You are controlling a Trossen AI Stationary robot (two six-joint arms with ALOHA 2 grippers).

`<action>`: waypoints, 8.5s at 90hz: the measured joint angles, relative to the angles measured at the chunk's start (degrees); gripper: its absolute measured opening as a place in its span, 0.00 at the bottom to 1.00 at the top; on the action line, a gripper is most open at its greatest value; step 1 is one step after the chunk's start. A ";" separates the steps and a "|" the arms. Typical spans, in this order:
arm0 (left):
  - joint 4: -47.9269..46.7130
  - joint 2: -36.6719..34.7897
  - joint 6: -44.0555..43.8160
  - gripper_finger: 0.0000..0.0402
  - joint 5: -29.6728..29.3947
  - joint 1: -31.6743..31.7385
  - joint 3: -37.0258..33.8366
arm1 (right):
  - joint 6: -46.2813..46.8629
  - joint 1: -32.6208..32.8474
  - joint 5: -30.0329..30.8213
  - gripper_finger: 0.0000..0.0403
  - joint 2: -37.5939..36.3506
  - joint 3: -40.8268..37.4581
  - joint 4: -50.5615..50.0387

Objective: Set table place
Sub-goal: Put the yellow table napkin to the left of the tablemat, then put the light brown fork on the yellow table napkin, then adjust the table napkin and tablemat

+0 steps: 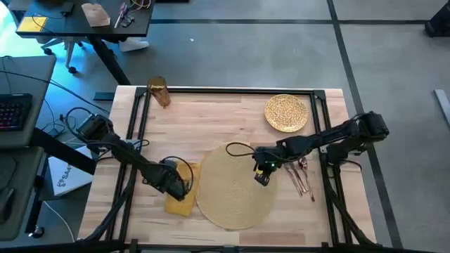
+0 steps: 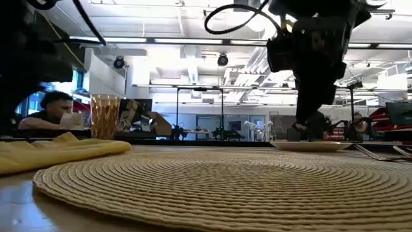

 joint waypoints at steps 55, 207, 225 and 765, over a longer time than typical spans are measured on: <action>10.54 -0.02 6.61 0.01 -22.73 6.24 1.71 | -1.61 -0.21 -0.71 0.00 0.00 0.04 -0.72; 21.11 -17.92 38.50 0.25 -17.06 13.66 3.04 | 36.34 2.44 -2.79 0.21 -20.48 -22.66 -11.42; 20.90 -17.92 38.54 0.24 -15.65 13.66 3.04 | 39.29 2.47 -2.79 0.13 -19.99 -25.26 -9.27; 21.63 -21.43 18.89 0.09 -2.62 8.97 -21.97 | 19.85 4.77 -7.30 0.26 14.08 7.50 -25.50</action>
